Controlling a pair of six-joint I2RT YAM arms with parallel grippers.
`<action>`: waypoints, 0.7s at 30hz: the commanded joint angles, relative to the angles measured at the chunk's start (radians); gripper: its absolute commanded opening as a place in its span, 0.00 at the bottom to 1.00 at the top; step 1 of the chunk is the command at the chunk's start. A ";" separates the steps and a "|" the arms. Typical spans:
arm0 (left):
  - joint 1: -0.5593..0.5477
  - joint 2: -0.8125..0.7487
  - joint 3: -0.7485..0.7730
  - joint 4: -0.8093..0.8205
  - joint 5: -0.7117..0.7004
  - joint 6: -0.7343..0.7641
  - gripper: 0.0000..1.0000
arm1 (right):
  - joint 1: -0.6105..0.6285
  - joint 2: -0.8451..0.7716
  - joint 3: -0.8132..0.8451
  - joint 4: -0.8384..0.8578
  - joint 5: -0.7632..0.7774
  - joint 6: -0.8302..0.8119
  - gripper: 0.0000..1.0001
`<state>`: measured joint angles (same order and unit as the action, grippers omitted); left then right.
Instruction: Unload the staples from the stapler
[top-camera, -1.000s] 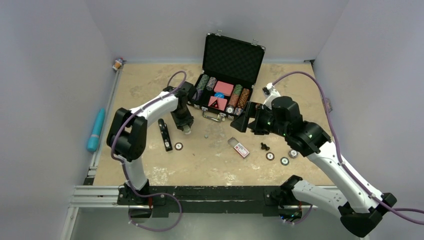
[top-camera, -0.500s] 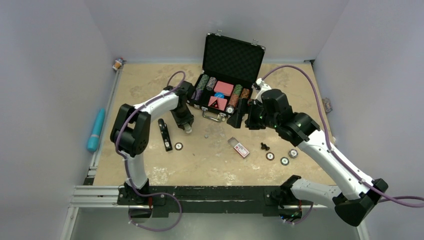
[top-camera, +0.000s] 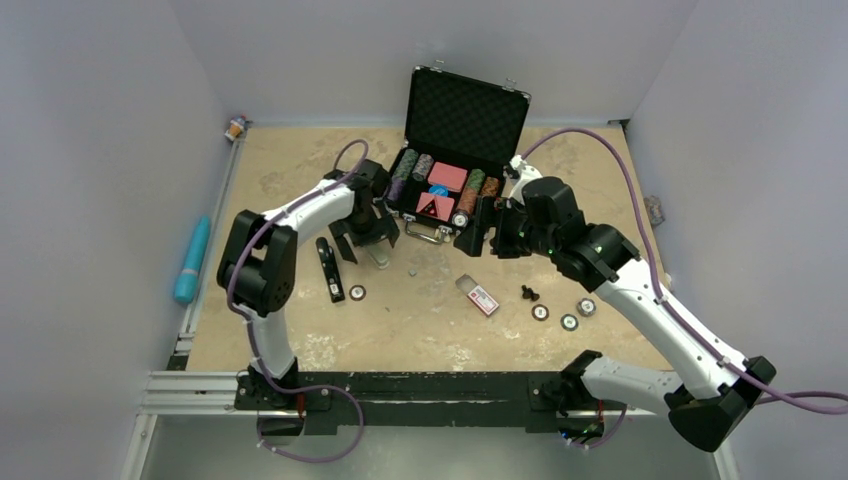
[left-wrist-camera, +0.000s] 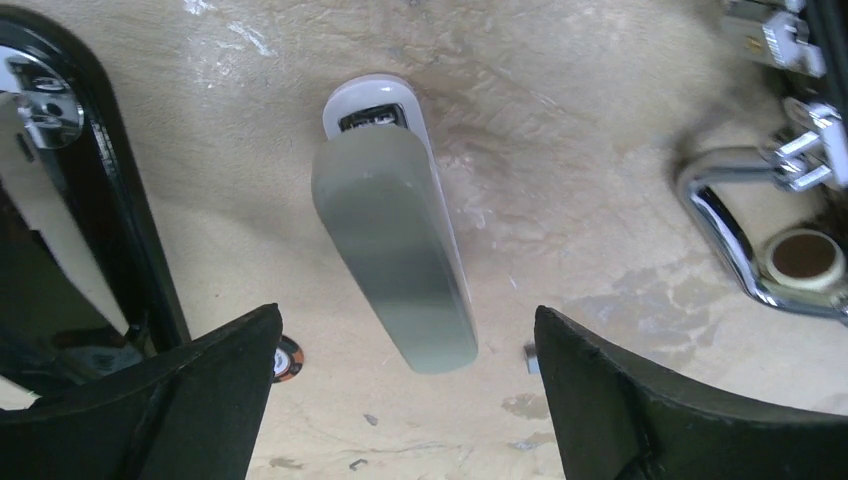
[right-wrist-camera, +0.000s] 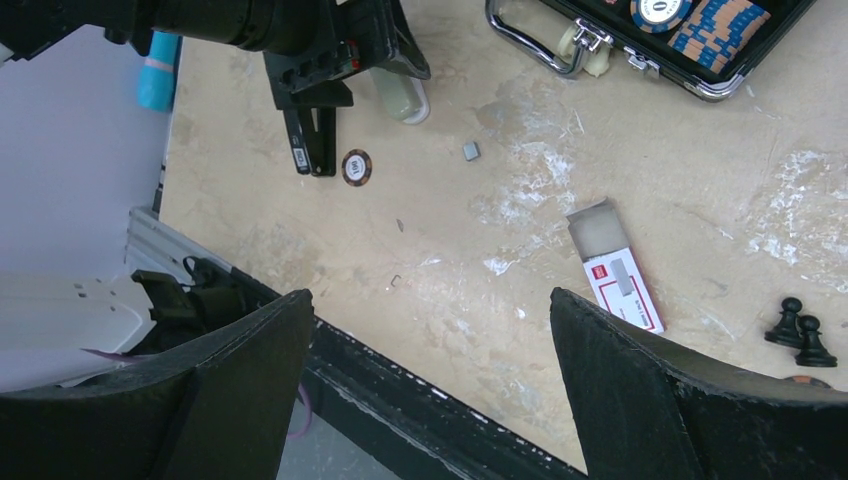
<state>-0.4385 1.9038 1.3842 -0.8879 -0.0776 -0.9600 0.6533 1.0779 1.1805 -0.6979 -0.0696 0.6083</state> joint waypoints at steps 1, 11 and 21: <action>0.008 -0.132 0.030 -0.024 0.008 0.039 1.00 | -0.003 -0.038 0.025 -0.005 0.000 -0.022 0.92; 0.007 -0.341 0.041 -0.094 0.035 0.215 1.00 | -0.002 -0.084 -0.091 0.035 -0.039 -0.025 0.91; 0.006 -0.732 -0.179 -0.207 0.022 0.294 1.00 | 0.037 -0.018 -0.255 0.166 -0.182 -0.040 0.91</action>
<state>-0.4385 1.3167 1.2953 -1.0214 -0.0406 -0.7280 0.6651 1.0283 0.9497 -0.6193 -0.1928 0.5896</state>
